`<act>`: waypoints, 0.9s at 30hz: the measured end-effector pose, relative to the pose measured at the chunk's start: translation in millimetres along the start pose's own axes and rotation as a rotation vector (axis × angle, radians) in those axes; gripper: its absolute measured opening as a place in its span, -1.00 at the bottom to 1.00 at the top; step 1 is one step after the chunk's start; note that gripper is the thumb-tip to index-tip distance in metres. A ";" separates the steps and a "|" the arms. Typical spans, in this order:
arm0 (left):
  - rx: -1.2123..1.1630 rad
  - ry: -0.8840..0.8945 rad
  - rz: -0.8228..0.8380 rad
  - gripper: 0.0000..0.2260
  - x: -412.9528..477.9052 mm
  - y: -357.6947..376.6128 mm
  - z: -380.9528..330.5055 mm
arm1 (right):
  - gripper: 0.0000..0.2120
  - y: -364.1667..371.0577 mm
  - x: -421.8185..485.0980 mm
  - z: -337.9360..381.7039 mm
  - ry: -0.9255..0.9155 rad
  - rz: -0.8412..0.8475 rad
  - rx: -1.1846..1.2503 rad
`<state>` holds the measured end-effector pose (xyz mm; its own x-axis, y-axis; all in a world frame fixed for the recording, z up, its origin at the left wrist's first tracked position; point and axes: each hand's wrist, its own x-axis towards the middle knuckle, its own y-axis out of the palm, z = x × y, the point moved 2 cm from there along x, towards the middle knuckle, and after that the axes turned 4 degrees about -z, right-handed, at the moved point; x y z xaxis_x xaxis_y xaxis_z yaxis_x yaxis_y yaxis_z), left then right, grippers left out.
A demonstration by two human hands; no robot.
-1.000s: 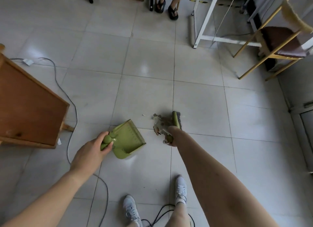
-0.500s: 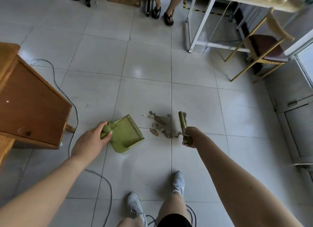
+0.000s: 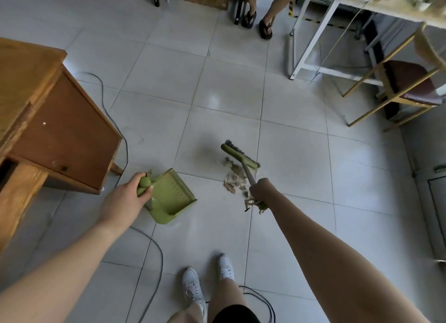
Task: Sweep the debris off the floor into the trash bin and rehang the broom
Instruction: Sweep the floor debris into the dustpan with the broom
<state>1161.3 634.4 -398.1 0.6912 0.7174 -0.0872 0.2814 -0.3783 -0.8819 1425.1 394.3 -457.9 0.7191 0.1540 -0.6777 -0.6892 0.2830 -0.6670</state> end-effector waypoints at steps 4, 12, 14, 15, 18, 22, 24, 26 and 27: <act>0.010 -0.099 -0.002 -0.67 -11.1 0.8 6.6 | -0.76 14.9 7.4 3.7 -0.232 -0.011 -0.365; 0.073 -0.243 -0.082 -0.69 -22.5 20.0 7.6 | -0.70 27.0 53.0 10.9 -0.430 0.071 -0.659; 0.085 -0.293 -0.118 -0.70 -23.5 32.2 1.5 | -0.67 19.3 75.1 9.0 -0.432 0.075 -0.690; 0.096 -0.311 -0.127 -0.71 -24.2 38.0 -3.2 | -0.66 10.9 85.2 8.1 -0.429 0.086 -0.699; 0.144 -0.328 -0.145 -0.71 -21.3 55.5 -18.5 | -0.65 -21.7 116.8 -2.0 -0.437 0.126 -0.730; 0.145 -0.375 -0.143 -0.71 -11.2 80.5 -54.5 | -0.61 -74.4 157.7 -23.4 -0.445 0.248 -0.796; 0.148 -0.374 -0.135 -0.69 -7.0 92.2 -77.2 | -0.62 -99.5 171.2 -34.3 -0.427 0.258 -0.836; 0.154 -0.320 -0.112 -0.67 -2.9 104.7 -100.8 | -0.62 -121.8 180.4 -45.3 -0.409 0.267 -0.855; 0.155 -0.286 -0.094 -0.66 -1.1 110.4 -112.9 | -0.61 -131.9 183.0 -50.4 -0.399 0.272 -0.863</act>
<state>1266.8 525.8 -443.1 0.4460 0.8883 -0.1094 0.2153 -0.2251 -0.9502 1643.1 337.5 -509.5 0.3943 0.4646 -0.7929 -0.5498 -0.5721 -0.6086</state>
